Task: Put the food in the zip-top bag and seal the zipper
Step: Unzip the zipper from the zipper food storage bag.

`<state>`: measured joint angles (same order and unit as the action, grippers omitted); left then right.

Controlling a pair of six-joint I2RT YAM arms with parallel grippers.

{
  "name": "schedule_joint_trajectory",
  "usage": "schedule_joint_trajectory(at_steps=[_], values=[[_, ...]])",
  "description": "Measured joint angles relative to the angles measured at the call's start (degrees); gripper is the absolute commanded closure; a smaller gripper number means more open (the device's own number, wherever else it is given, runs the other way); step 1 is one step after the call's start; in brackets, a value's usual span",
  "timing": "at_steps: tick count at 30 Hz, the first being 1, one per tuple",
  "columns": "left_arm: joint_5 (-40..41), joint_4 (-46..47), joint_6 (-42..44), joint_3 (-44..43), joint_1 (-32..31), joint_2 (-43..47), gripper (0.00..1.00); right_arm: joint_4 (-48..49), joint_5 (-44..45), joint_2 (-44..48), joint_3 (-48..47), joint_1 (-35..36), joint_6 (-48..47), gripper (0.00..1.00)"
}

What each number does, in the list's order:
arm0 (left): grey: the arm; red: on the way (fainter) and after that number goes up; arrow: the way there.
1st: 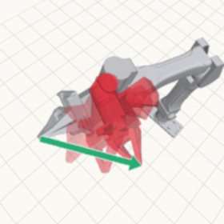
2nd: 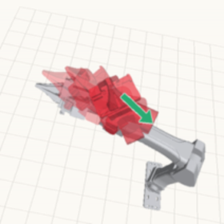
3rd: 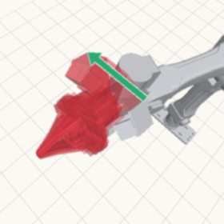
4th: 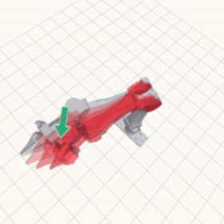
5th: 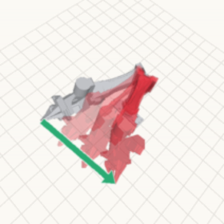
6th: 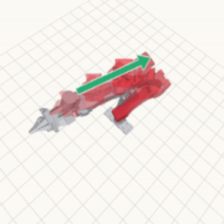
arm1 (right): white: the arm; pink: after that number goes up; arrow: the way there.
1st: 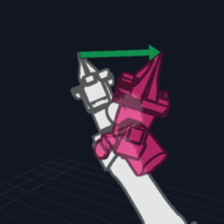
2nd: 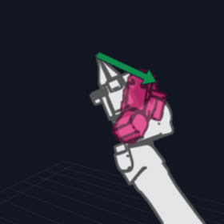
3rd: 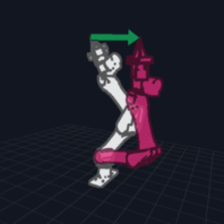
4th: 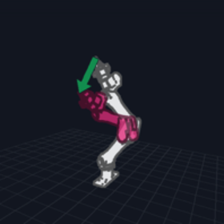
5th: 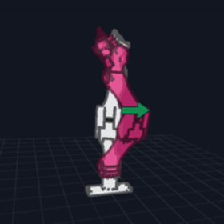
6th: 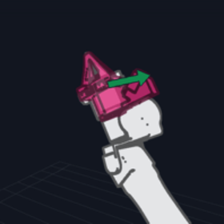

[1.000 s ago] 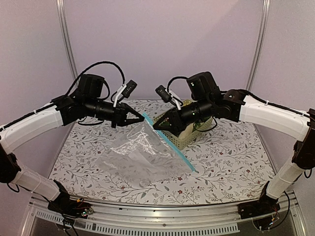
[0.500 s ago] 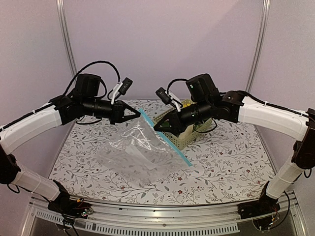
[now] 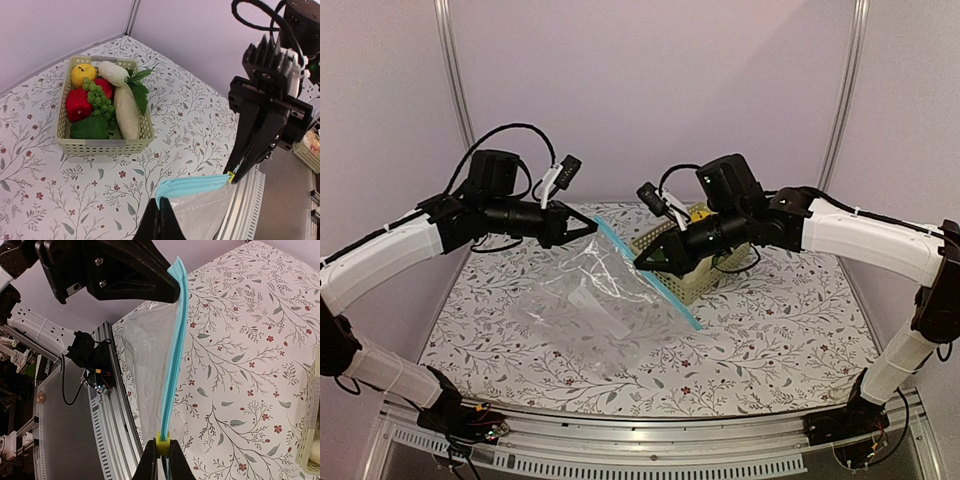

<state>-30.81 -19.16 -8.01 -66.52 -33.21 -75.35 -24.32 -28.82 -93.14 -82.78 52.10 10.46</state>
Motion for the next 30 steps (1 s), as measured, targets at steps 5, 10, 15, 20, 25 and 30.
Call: schedule_joint_trajectory(at_steps=[5,10,15,20,25,30], values=[[0.9,0.0,-0.2,0.5,0.8,0.9,1.0,0.0,0.0,0.0,0.3,0.0,0.0,1.0],[1.7,0.0,-0.2,0.8,1.5,1.5,1.0,0.0,0.0,-0.2,0.6,0.0,0.0,1.0],[2.5,0.0,-0.2,0.9,2.0,1.8,1.0,0.0,0.0,-0.4,0.7,0.0,0.0,1.0],[3.2,0.0,-0.3,0.9,2.6,1.9,1.0,0.0,0.1,-0.4,0.8,0.0,0.0,1.0],[3.5,0.0,-0.4,0.9,3.1,2.2,1.0,0.0,0.1,-0.5,1.0,0.1,0.0,1.0],[4.3,0.0,-0.5,0.9,3.7,2.7,1.0,0.0,0.4,-0.5,1.1,0.2,0.0,1.0]])
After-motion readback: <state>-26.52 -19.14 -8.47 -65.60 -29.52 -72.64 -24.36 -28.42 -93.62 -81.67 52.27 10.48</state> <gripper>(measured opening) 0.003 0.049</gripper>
